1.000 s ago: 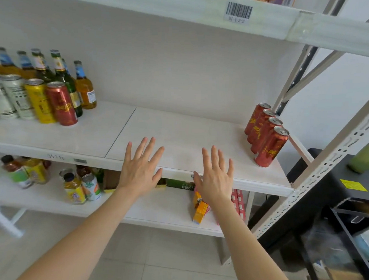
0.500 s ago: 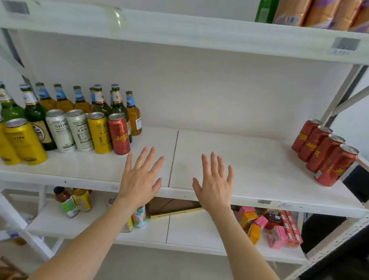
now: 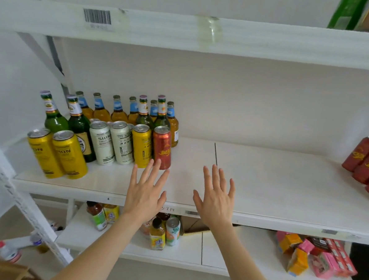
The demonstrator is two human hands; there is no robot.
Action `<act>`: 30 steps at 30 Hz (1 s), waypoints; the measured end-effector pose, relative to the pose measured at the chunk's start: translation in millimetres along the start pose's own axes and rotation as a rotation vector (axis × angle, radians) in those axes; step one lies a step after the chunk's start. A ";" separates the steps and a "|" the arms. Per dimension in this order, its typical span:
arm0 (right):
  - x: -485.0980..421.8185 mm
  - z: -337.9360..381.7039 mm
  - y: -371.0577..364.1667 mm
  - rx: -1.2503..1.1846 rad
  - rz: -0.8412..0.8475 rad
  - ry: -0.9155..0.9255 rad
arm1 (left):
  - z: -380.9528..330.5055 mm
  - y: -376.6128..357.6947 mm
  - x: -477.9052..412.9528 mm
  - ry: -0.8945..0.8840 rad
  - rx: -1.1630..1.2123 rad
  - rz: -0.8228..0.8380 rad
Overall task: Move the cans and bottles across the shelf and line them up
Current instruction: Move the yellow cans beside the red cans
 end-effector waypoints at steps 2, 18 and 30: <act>-3.0 23.5 -2.5 -0.002 0.002 0.005 | 19.6 0.4 6.0 0.004 0.006 0.005; 2.6 235.1 41.0 0.049 0.005 -0.040 | 234.1 63.0 75.9 -0.011 0.026 0.041; -3.6 365.8 50.1 -0.001 0.019 0.013 | 364.2 91.7 108.6 0.063 0.036 0.032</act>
Point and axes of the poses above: each hand's wrist, its own x-axis away from the middle knuckle, its own y-axis out of the back of the hand, z = x × y, the point moved 2 cm from there along -x, towards the middle knuckle, and after that the axes turned 12 degrees about x, right-handed, at the moved point
